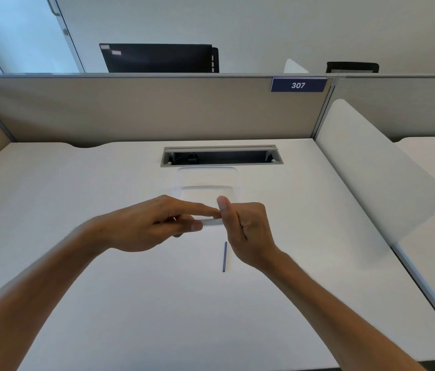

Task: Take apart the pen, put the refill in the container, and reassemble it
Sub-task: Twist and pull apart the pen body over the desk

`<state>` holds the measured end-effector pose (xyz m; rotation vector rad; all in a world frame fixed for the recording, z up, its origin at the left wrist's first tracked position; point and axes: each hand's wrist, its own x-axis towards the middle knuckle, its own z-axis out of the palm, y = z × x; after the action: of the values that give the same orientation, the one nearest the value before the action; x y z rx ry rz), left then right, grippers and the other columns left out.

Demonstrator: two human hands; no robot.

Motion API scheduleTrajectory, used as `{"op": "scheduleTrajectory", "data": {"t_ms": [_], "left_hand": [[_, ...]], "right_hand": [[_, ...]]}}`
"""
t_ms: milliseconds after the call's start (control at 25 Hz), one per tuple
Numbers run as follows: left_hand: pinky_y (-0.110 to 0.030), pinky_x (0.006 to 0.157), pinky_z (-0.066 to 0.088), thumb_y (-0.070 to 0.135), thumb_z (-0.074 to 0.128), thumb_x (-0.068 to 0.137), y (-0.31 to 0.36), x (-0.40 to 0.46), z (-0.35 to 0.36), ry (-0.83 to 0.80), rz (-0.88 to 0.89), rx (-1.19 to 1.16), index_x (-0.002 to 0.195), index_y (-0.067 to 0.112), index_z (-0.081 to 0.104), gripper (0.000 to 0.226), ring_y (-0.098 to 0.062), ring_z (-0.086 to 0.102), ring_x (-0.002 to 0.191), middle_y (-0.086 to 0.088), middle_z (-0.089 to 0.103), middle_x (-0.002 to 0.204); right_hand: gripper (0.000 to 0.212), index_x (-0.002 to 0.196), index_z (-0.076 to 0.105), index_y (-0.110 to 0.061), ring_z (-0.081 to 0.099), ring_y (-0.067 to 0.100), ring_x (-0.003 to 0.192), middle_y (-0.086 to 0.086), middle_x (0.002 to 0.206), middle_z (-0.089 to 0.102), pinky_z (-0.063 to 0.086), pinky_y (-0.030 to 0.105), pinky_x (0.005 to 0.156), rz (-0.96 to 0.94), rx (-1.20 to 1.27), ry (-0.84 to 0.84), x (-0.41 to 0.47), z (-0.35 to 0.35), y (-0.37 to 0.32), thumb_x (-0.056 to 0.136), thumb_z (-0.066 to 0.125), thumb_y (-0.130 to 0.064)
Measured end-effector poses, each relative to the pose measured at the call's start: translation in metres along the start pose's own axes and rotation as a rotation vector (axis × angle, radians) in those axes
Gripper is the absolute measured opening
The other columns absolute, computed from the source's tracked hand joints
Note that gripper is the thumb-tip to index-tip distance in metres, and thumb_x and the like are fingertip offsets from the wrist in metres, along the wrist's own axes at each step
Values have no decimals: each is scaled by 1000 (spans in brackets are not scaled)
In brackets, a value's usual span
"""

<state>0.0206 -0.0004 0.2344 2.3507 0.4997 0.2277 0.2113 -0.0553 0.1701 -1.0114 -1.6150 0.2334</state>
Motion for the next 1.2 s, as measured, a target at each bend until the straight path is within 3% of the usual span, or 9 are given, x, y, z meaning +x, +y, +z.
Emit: {"op": "scheduleTrajectory", "data": {"t_ms": [160, 280, 360, 560, 680, 760, 920, 1200], "left_hand": [[-12, 59, 33, 21, 44, 98, 1, -2, -7, -101, -4, -147, 133, 41, 53, 42, -6, 34, 60, 18, 41, 62], [-8, 60, 34, 17, 44, 99, 2, -3, -8, -106, -1, -109, 136, 34, 52, 41, -4, 38, 60, 24, 47, 64], [-4, 61, 35, 17, 44, 100, 1, -2, -7, -43, 6, 12, 138, 30, 49, 40, 0, 44, 60, 34, 53, 67], [-18, 54, 38, 42, 47, 96, -15, -1, 2, 223, -127, 264, 123, 34, 61, 31, -14, 47, 53, 14, 53, 57], [-19, 64, 46, 46, 50, 93, -16, 0, 8, 297, -118, 303, 116, 28, 67, 33, -5, 61, 68, 23, 68, 81], [-21, 72, 50, 45, 51, 92, -18, 0, 10, 326, -106, 305, 116, 25, 68, 35, -1, 64, 81, 18, 72, 100], [-21, 71, 50, 42, 54, 92, -20, 1, 12, 358, -108, 328, 116, 23, 68, 34, -1, 63, 80, 14, 72, 103], [-13, 65, 42, 41, 55, 92, -23, -1, 12, 379, -128, 323, 115, 23, 69, 31, 7, 59, 73, 25, 66, 92]], "right_hand": [[55, 55, 36, -12, 17, 12, 54, -7, 58, 24, 16, 19, 54, -187, -77, -4, 3, -3, 1, 108, 31, -26], [53, 57, 37, -13, 18, 11, 54, -9, 59, 26, 19, 22, 52, -180, -109, -3, 3, -3, 1, 108, 32, -27], [46, 62, 32, -20, 21, 12, 52, -9, 57, 26, 20, 25, 49, -68, -143, 1, 1, -3, 1, 106, 35, -32], [47, 58, 42, -23, 38, 12, 51, -5, 52, 41, 32, 33, 51, 376, 29, -46, 0, -3, 6, 100, 41, -43], [48, 62, 47, -6, 38, 17, 52, 13, 53, 45, 33, 36, 50, 450, 120, -54, -3, -5, 9, 104, 46, -28], [45, 67, 47, 0, 38, 23, 53, 22, 57, 46, 33, 40, 50, 479, 149, -57, -5, -5, 9, 104, 48, -26], [32, 71, 57, -19, 44, 3, 50, -5, 56, 53, 34, 14, 52, 526, 192, -53, -5, -7, 8, 101, 54, -28], [9, 88, 69, -18, 59, 3, 71, -14, 73, 66, 43, 13, 62, 562, 284, -81, -7, -13, 10, 94, 65, -23]]}}
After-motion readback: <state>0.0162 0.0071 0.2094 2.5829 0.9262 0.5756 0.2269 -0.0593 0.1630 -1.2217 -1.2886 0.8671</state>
